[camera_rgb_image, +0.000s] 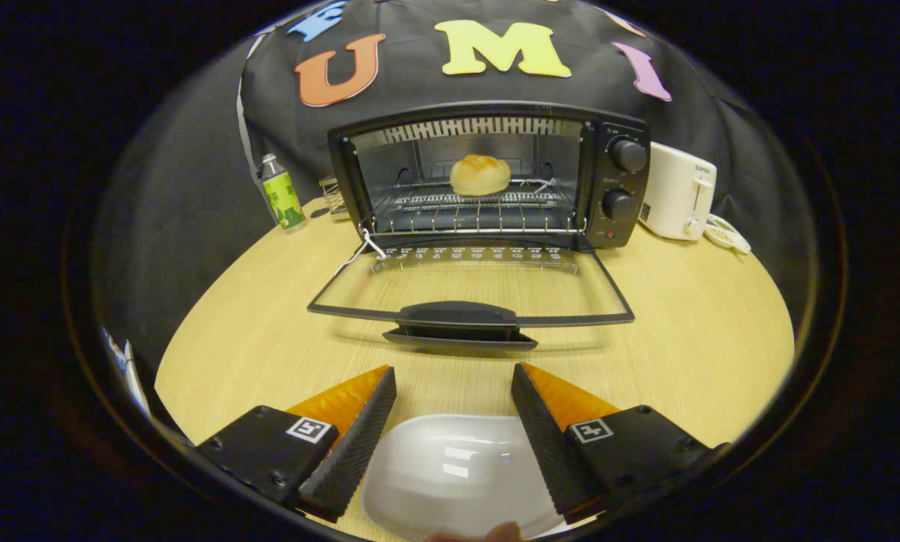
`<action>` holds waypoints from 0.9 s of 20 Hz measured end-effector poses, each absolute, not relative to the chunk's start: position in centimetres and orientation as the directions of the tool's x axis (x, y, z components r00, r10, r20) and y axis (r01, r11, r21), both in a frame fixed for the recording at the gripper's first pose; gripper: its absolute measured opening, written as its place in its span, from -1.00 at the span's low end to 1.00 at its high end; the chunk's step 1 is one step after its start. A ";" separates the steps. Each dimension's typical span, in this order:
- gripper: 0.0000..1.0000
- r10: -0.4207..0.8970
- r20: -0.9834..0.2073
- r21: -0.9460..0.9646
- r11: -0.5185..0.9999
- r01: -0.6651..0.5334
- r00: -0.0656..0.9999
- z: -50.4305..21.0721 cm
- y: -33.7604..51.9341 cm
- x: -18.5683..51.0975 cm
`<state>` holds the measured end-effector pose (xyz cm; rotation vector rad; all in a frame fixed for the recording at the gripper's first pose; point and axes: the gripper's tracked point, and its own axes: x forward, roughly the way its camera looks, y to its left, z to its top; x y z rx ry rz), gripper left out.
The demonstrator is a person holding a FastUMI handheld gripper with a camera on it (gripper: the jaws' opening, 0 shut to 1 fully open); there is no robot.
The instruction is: Open the toaster oven, put the food inside, and close the toaster oven door.
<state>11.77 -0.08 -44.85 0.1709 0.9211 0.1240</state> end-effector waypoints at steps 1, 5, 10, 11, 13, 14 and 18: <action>0.99 0.181 -0.782 0.204 0.979 -0.030 0.596 -45.0 0.0 12.0; 0.99 0.190 -0.790 0.228 0.974 -0.008 0.582 -45.5 0.3 12.9; 0.98 0.187 -0.801 0.239 0.971 0.018 0.569 -45.3 0.2 13.5; 0.97 0.181 -0.798 0.237 0.971 0.023 0.574 -45.2 0.2 13.5; 0.97 0.167 -0.800 0.220 0.975 0.024 0.577 -45.2 0.2 13.5; 0.98 0.160 -0.799 0.210 0.977 0.020 0.579 -44.9 0.2 13.5; 0.98 0.151 -0.771 0.194 0.981 0.003 0.619 -43.2 0.2 13.8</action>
